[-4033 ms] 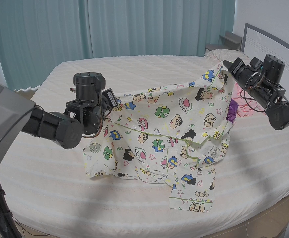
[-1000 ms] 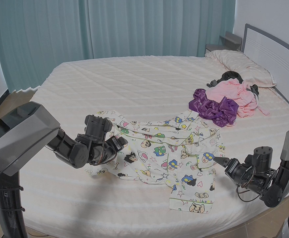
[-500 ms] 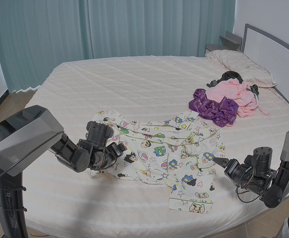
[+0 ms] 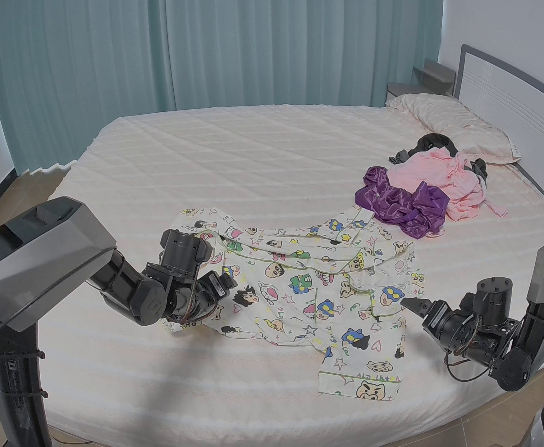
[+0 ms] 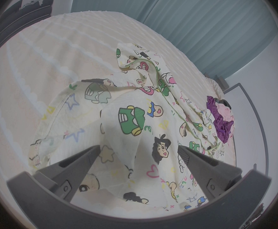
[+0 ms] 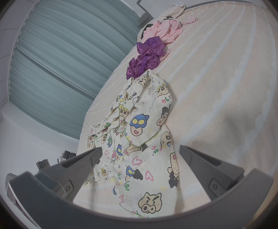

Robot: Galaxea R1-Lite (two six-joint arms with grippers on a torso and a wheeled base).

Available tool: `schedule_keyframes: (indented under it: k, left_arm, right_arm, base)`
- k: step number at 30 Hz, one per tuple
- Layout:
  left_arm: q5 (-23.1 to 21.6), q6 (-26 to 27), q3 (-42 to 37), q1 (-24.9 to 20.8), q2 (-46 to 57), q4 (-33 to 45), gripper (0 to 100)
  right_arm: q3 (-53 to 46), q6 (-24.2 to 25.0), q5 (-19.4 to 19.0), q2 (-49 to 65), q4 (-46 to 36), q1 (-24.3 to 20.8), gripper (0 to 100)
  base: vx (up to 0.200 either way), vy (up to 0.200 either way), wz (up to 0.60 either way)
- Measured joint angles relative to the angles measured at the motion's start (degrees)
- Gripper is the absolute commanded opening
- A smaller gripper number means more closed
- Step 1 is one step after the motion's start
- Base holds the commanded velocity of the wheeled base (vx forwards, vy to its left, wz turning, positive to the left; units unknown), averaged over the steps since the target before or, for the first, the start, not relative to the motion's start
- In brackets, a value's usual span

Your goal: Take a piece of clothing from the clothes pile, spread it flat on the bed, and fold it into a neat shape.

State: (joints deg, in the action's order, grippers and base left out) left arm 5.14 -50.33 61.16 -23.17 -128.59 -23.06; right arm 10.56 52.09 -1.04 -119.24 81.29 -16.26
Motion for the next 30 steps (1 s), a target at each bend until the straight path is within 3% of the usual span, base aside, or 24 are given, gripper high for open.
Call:
schedule_keyframes:
  k: [14, 15, 24, 30]
  left_arm:
    - [0.21, 0.11, 2.04, -0.11, 0.34, 0.90, 100]
    - [0.21, 0.06, 2.67, 0.22, 0.11, 0.90, 0]
    - [0.21, 0.13, 5.16, 3.11, -1.62, 1.15, 0]
    - [0.16, 0.26, 10.14, 7.80, -1.90, 3.67, 0]
  right_arm:
    - [-0.01, 0.02, 0.02, -0.20, 0.00, 0.00, 100]
    - [-0.01, 0.02, 0.00, -0.20, 0.00, 0.00, 100]
    - [0.00, 0.02, 0.02, -0.22, 0.06, -0.18, 100]
    - [0.00, 0.02, 0.06, -0.20, 0.06, -0.16, 100]
  base:
    - [0.000, 0.000, 0.00]
    - [0.000, 0.000, 0.00]
    - [0.000, 0.000, 0.00]
    - [0.000, 0.000, 0.00]
